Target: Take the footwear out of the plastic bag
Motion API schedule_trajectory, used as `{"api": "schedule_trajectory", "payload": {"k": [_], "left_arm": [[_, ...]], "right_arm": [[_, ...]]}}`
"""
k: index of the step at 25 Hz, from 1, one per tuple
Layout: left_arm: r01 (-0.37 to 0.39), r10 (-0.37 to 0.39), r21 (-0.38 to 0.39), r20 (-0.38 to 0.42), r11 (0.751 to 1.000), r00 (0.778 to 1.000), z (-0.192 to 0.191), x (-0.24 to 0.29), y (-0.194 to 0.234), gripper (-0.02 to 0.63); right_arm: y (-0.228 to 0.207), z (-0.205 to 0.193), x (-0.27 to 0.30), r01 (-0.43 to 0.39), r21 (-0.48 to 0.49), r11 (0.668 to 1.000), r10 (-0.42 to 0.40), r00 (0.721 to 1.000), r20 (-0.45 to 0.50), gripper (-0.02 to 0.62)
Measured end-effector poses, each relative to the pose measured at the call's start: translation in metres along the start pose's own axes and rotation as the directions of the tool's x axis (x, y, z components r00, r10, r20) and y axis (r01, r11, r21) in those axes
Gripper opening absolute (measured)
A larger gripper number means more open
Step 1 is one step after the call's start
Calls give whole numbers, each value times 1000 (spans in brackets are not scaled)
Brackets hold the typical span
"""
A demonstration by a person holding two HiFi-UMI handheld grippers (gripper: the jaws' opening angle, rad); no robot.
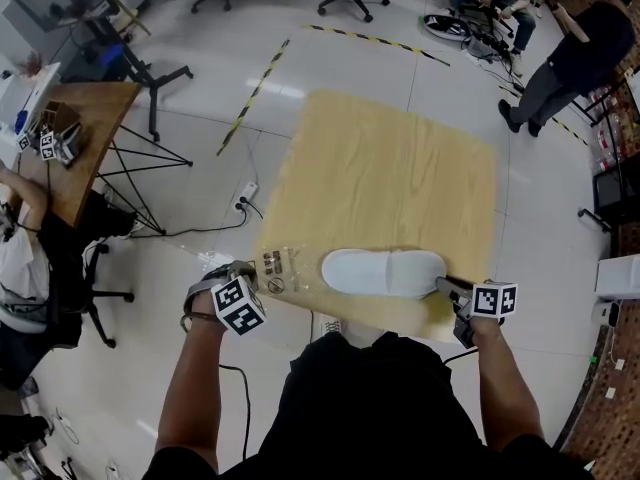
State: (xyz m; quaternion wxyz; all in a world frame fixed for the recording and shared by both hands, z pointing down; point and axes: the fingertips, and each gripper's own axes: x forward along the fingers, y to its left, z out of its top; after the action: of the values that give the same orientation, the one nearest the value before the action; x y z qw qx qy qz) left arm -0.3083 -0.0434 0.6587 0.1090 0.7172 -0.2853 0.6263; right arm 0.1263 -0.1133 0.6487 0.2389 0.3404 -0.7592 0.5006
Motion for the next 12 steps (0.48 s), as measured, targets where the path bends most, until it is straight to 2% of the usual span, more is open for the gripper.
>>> {"api": "schedule_trajectory", "payload": {"k": [6,10,12], "left_arm": [[-95,93,-87,-20,992,995,-21,-11,34,8],[-190,188,-145,-29,971,982,-26,-23,68,8],[-221,224,-171,2,960,975,-14,-31,84,8]], "right_arm": [[-3,1,-1,9,3,1000,-9,1000,-5,103],[-2,0,0,4,5,1000,-4,1000,-3,103],[-1,-2,0,3,7,1000,-3,1000,-2,102]]}}
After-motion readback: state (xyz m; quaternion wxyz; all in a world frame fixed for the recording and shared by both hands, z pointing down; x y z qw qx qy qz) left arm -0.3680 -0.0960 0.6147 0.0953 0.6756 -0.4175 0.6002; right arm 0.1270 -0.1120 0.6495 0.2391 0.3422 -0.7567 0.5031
